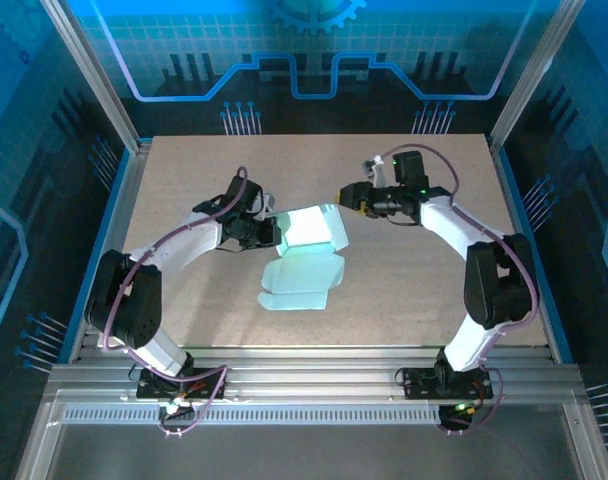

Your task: Fold the paper box

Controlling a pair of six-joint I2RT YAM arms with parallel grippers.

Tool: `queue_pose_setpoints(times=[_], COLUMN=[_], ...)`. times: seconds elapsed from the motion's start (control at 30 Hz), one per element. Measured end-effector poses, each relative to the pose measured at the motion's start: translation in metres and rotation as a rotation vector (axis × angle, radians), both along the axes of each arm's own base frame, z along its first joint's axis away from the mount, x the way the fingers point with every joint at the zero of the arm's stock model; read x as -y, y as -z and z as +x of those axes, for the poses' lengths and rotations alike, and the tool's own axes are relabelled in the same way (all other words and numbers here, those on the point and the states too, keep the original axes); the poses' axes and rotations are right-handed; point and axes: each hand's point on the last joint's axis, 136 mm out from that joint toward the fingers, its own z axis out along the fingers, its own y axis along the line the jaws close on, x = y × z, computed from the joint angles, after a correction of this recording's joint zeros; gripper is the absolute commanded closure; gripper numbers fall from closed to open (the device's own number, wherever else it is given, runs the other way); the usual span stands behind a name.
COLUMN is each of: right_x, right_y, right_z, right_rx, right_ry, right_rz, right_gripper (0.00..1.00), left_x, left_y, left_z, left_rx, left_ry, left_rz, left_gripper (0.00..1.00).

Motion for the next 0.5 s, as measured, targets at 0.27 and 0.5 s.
queue_pose_setpoints(times=[0.27,0.5], right_x=[0.014,0.014], right_y=[0.005,0.001], right_z=[-0.001,0.003], right_rx=[-0.008,0.038], right_ry=[0.001,-0.009], right_rz=[-0.020,-0.022], right_gripper=[0.41,0.41], left_x=[-0.024,-0.020], left_y=[0.003,0.005], left_z=[-0.018,0.011], left_rx=[-0.188,-0.081], left_ry=[0.093,0.101], left_rz=[0.213,0.224], left_gripper=[0.97,0.99])
